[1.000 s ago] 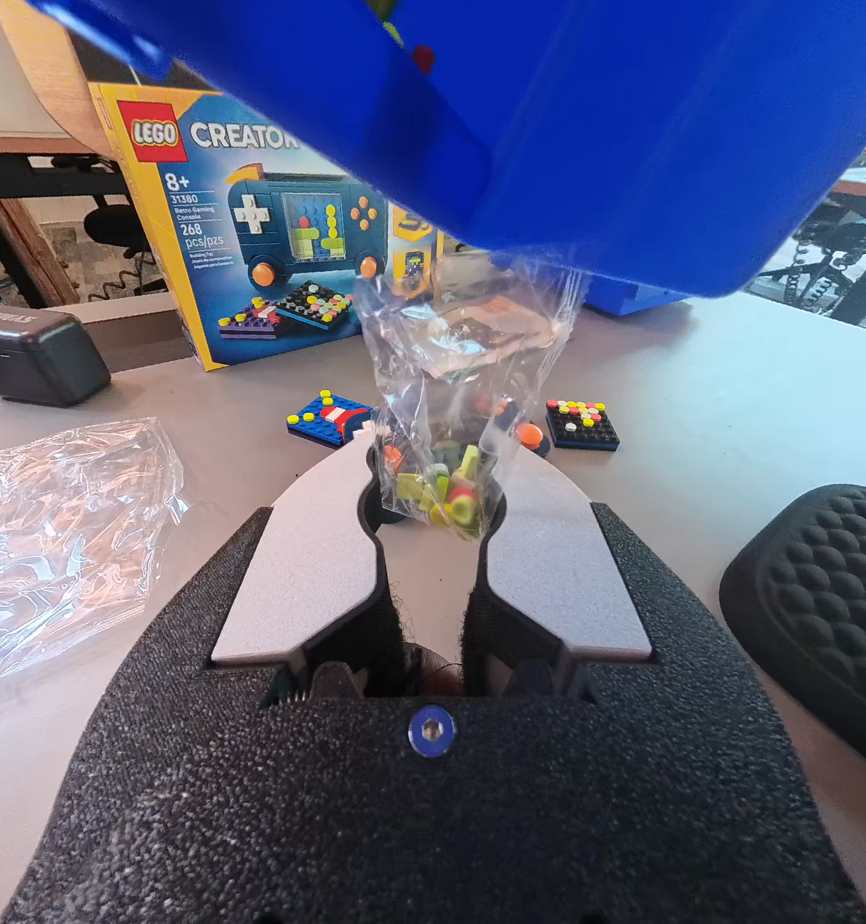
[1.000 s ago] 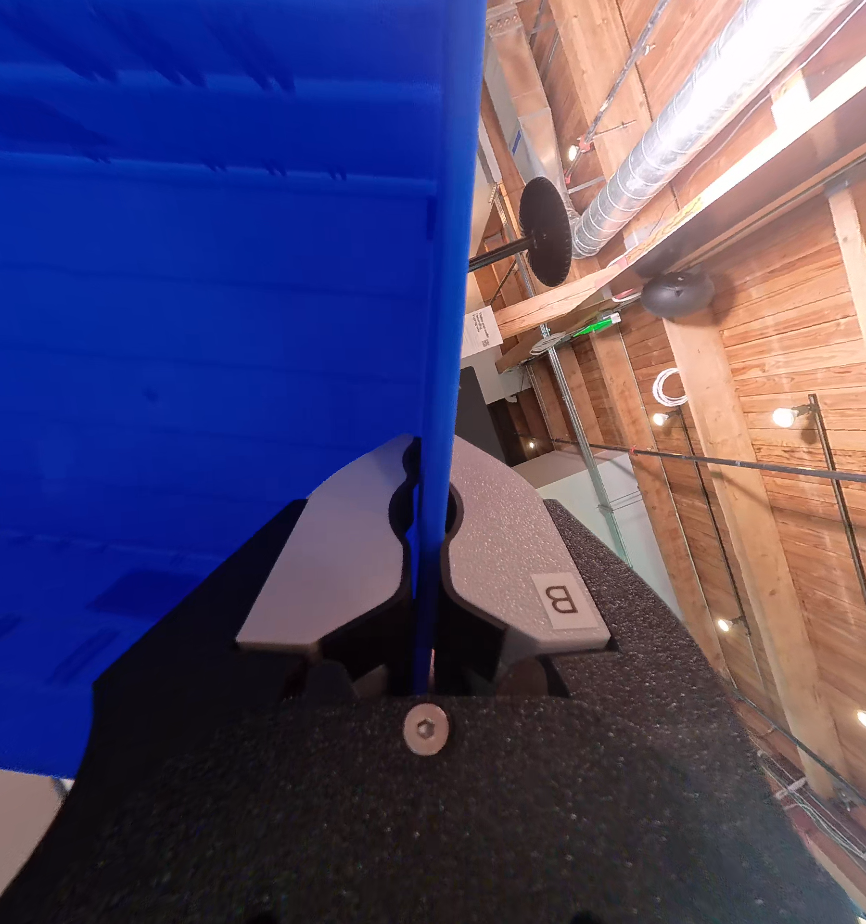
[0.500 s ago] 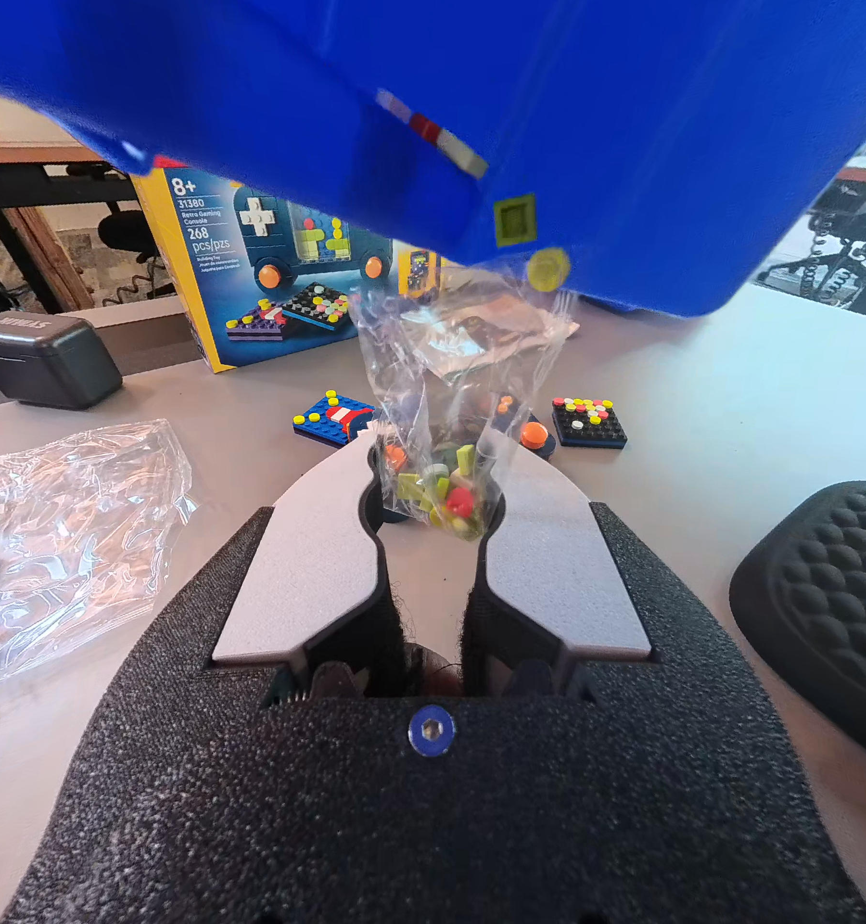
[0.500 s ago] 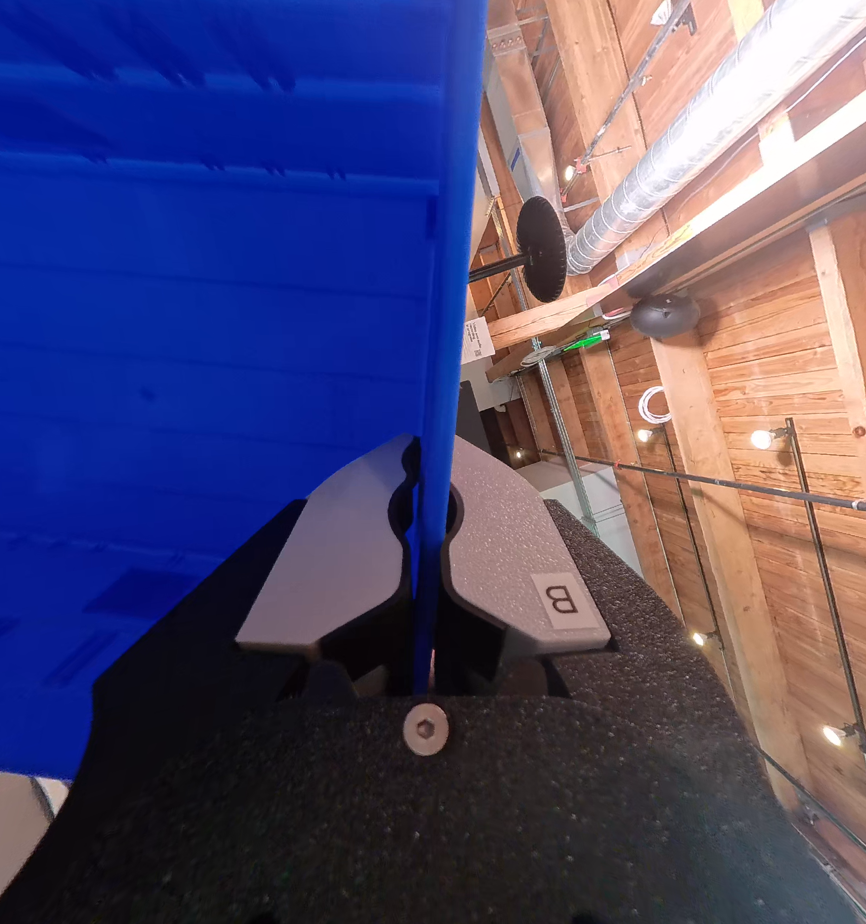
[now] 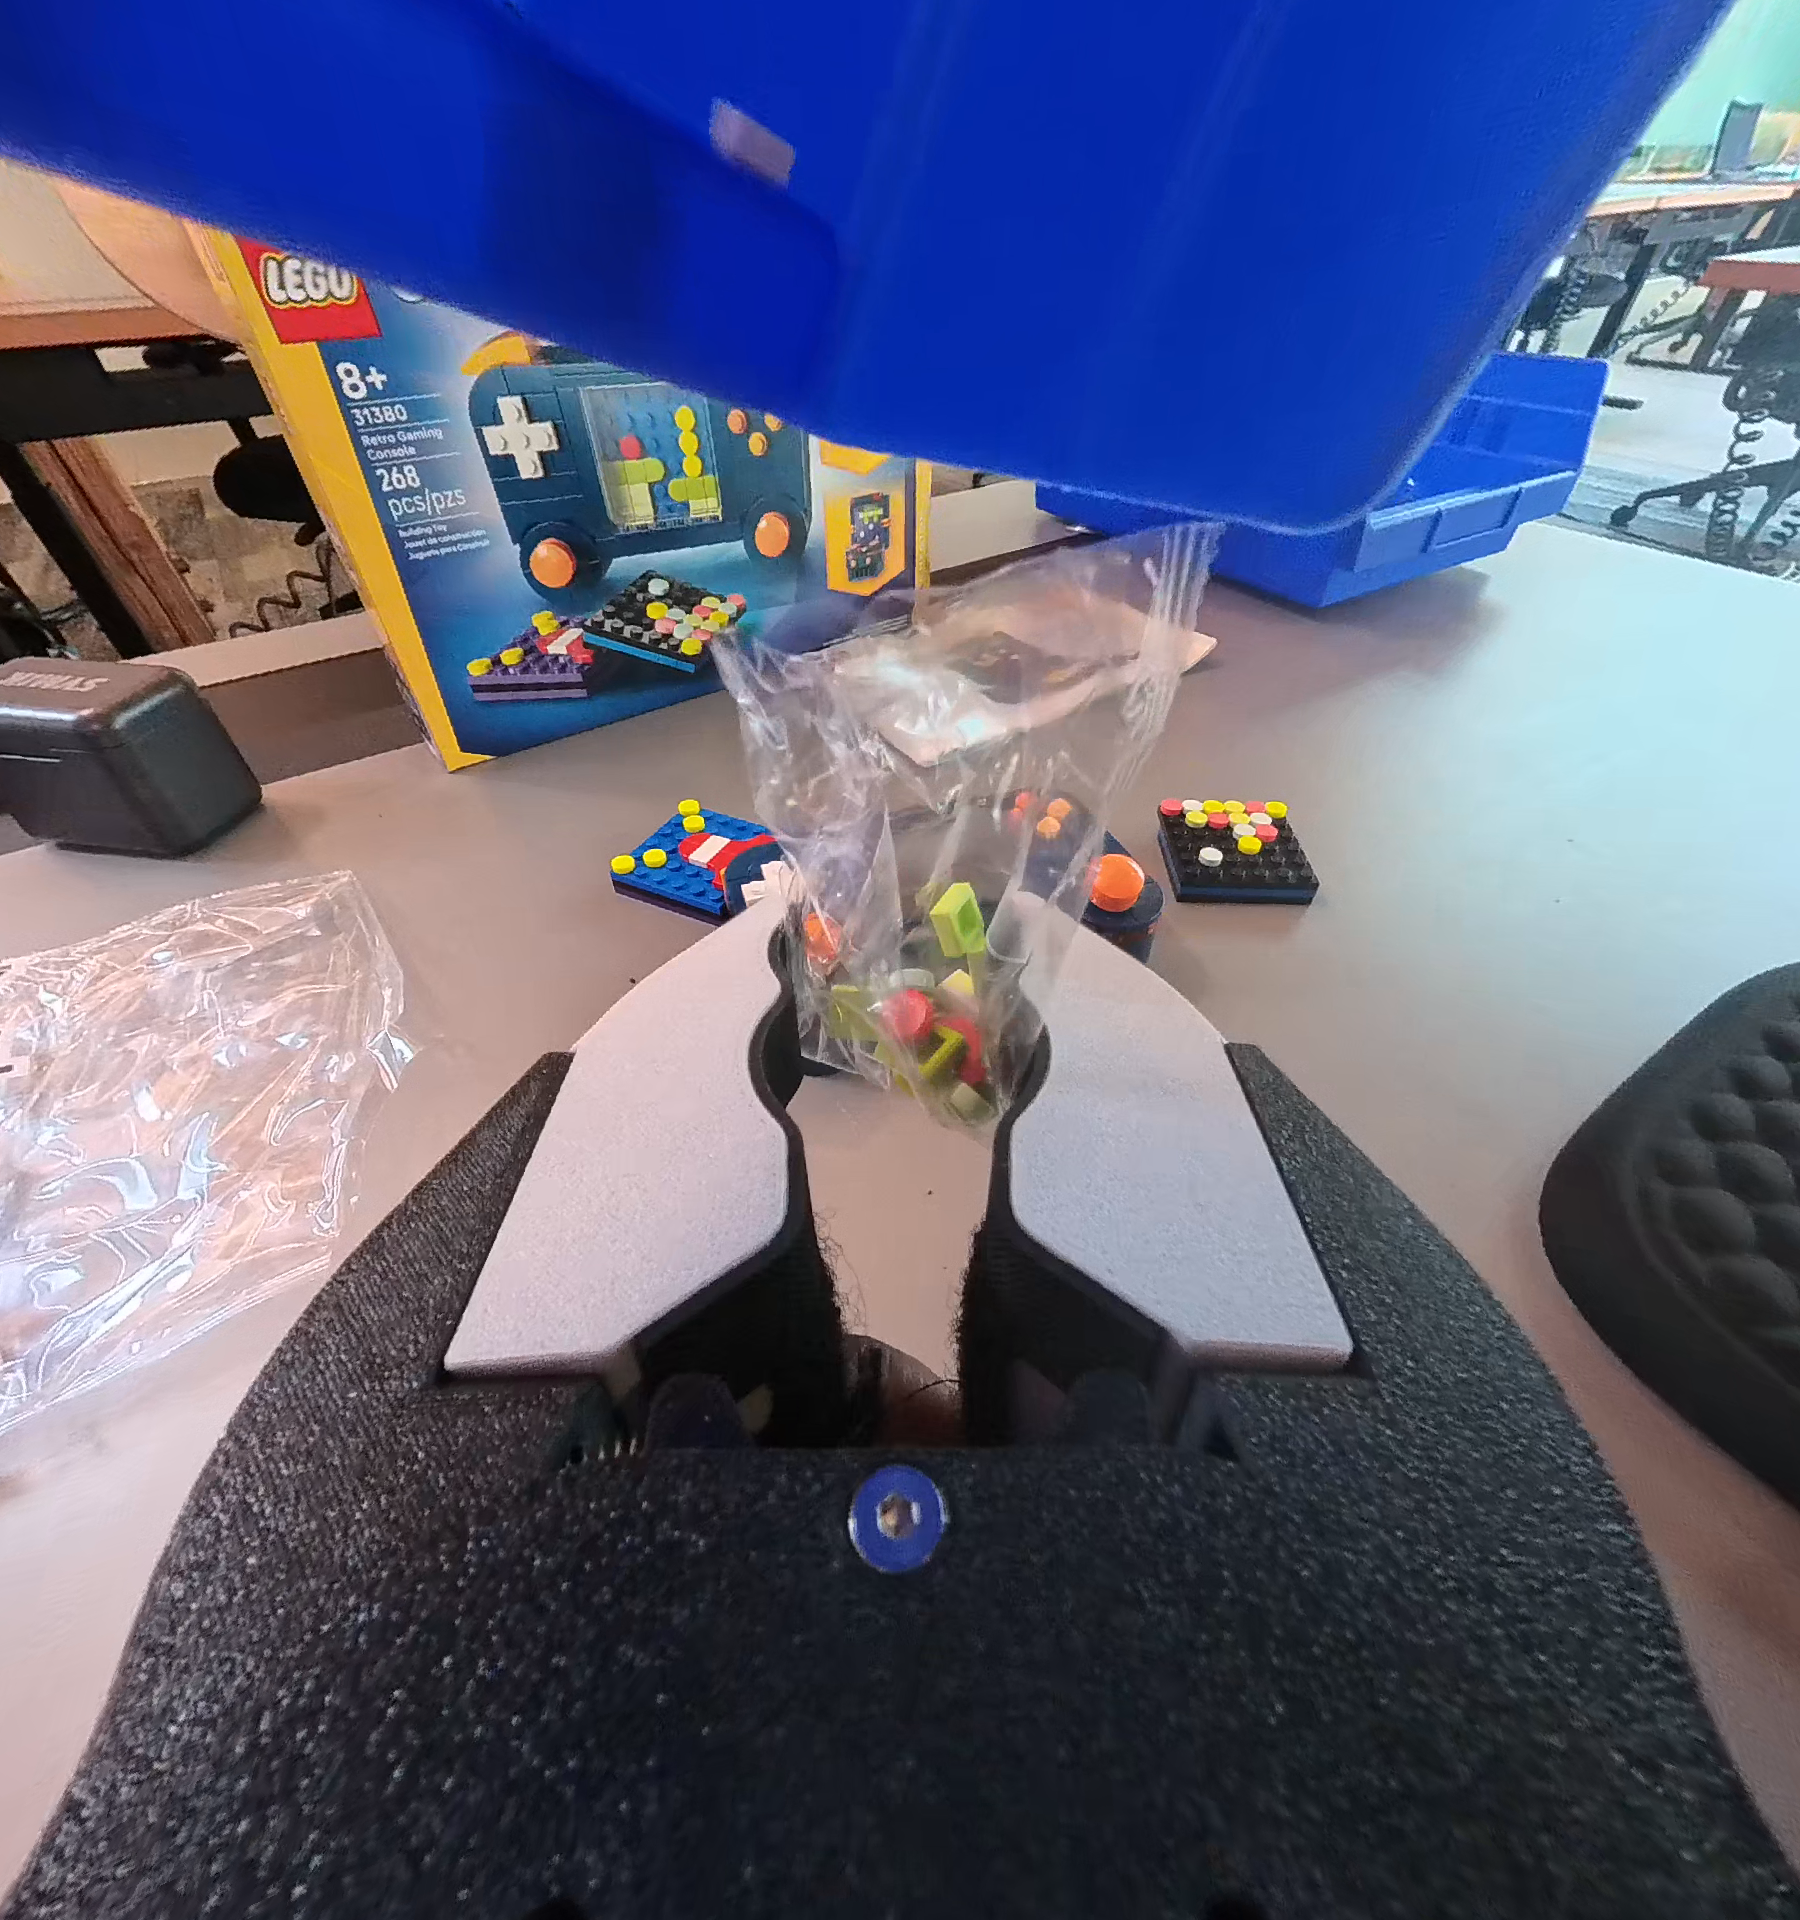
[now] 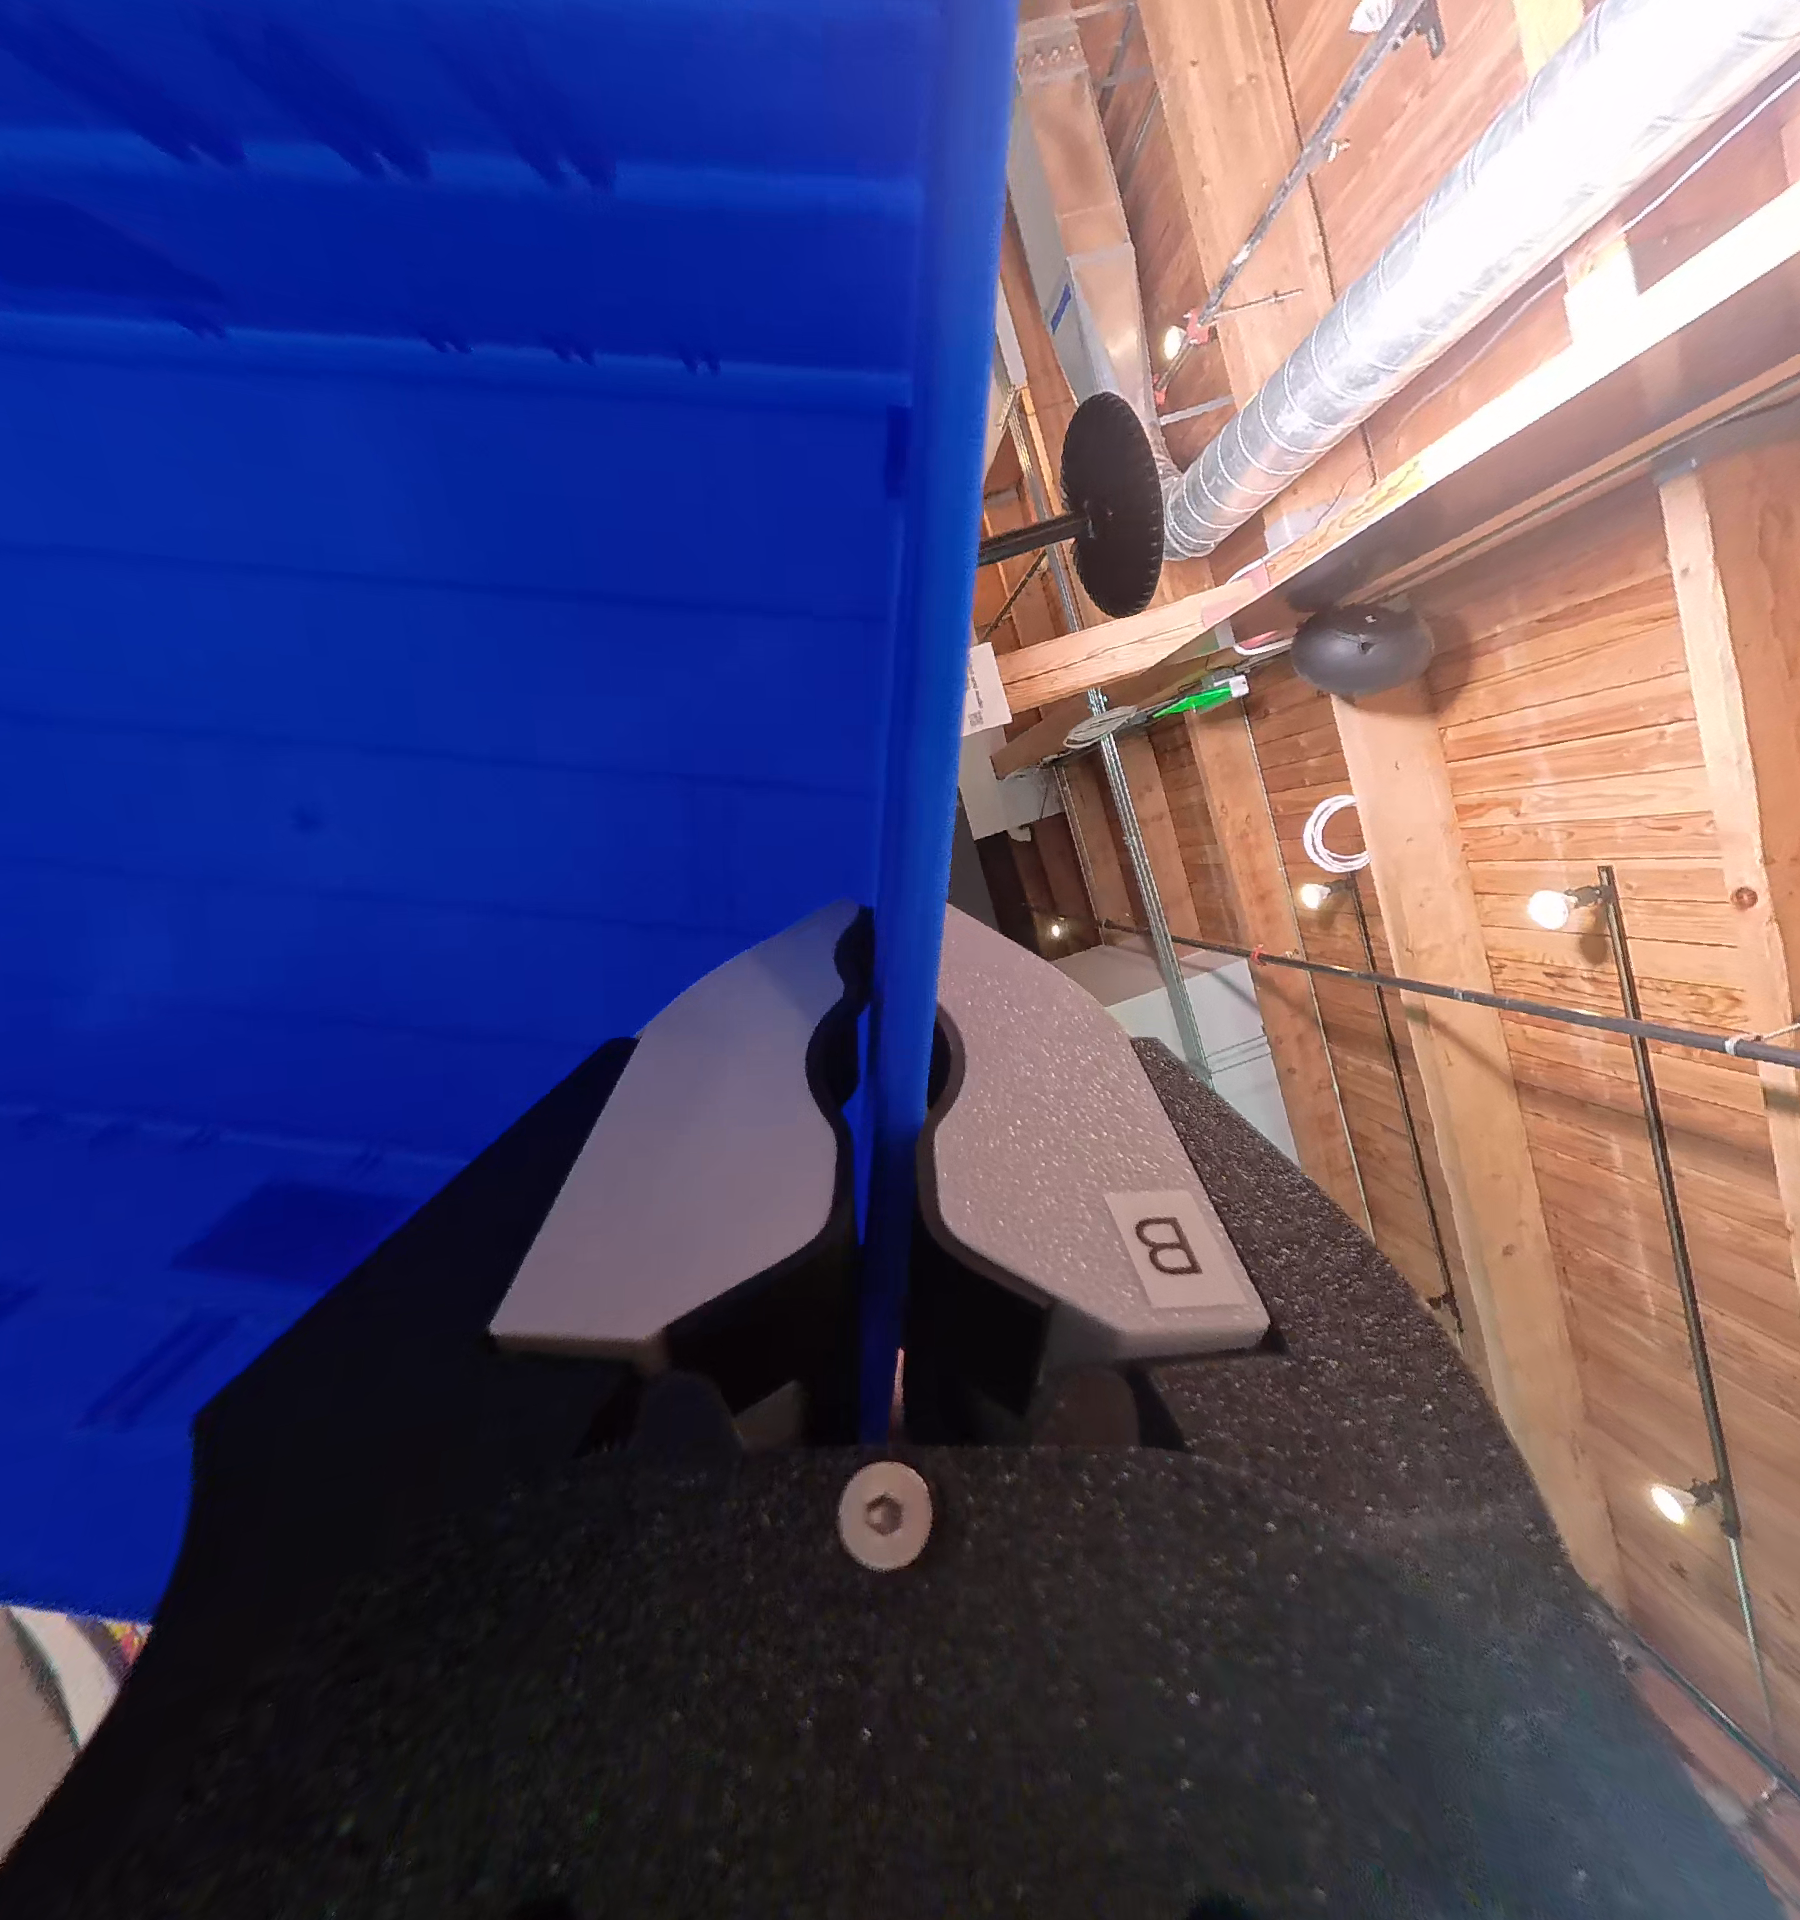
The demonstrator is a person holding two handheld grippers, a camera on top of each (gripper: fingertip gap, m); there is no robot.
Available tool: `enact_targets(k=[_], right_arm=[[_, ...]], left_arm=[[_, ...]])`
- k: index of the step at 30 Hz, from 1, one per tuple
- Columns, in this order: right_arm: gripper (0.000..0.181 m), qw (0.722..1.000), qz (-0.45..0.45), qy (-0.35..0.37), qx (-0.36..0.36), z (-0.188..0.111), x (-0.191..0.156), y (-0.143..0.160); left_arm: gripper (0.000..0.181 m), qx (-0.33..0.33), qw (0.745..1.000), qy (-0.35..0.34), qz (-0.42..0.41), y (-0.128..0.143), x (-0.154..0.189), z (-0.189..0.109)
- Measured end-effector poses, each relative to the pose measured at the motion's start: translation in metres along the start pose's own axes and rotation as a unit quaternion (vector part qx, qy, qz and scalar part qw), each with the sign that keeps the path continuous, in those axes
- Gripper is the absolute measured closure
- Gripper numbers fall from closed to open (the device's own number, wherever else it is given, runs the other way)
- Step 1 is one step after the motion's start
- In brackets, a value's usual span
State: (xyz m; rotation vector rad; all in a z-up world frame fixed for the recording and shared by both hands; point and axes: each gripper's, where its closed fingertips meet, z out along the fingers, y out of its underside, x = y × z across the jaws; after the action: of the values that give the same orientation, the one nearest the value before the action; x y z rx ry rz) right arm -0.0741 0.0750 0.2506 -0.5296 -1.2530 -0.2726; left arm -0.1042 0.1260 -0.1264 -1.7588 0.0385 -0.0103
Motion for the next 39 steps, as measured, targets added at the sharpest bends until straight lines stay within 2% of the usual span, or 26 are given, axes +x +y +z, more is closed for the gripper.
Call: enact_targets(k=[11, 16, 19, 22, 26, 31, 35, 39], right_arm=[[0.177, 0.998, -0.041, 0.029, 0.040, -0.018, -0.013, -0.016], [0.177, 0.998, -0.046, 0.019, 0.050, -0.023, -0.024, -0.021], [0.176, 0.998, -0.036, 0.023, 0.034, -0.020, -0.019, -0.013], [0.176, 0.999, -0.003, 0.035, 0.003, -0.016, -0.003, 0.011], [0.177, 0.994, 0.078, 0.047, -0.056, -0.018, 0.028, 0.072], [0.178, 0.964, 0.223, 0.007, -0.144, -0.037, 0.047, 0.196], [0.179, 0.907, 0.349, -0.041, -0.231, -0.073, 0.030, 0.314], [0.179, 0.833, 0.448, -0.109, -0.306, -0.113, -0.019, 0.414]], left_arm=[[0.148, -0.009, 1.000, -0.009, -0.021, 0.002, -0.006, 0.002], [0.148, -0.008, 1.000, -0.008, -0.022, 0.002, -0.006, 0.002], [0.148, -0.005, 1.000, -0.006, -0.023, 0.001, -0.006, 0.001], [0.148, 0.003, 1.000, 0.001, -0.023, -0.001, -0.004, 0.000], [0.148, 0.015, 1.000, 0.012, -0.021, -0.003, -0.002, -0.002], [0.148, 0.035, 0.999, 0.023, -0.024, -0.008, -0.001, -0.007], [0.148, 0.046, 0.998, 0.032, -0.026, -0.012, 0.001, -0.010], [0.148, 0.053, 0.998, 0.040, -0.015, -0.014, 0.005, -0.012]])
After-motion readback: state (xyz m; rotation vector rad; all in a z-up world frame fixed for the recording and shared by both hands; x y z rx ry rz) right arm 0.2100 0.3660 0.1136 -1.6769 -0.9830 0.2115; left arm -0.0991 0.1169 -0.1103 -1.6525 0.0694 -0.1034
